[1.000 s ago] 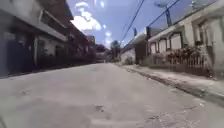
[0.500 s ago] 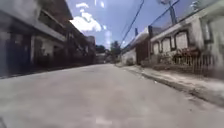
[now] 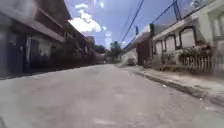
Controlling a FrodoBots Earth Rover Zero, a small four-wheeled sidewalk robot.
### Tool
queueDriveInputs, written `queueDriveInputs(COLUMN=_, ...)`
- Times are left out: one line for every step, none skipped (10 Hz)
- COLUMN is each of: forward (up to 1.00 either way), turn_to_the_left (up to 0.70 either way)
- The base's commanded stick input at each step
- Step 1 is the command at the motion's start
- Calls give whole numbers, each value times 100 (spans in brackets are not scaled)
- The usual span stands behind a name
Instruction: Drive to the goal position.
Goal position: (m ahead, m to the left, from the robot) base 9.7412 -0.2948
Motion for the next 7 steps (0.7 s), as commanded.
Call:
queueDriveInputs(forward=98, turn_to_the_left=0)
queueDriveInputs(forward=98, turn_to_the_left=0)
queueDriveInputs(forward=98, turn_to_the_left=0)
queueDriveInputs(forward=98, turn_to_the_left=0)
queueDriveInputs(forward=98, turn_to_the_left=0)
queueDriveInputs(forward=98, turn_to_the_left=0)
queueDriveInputs(forward=98, turn_to_the_left=0)
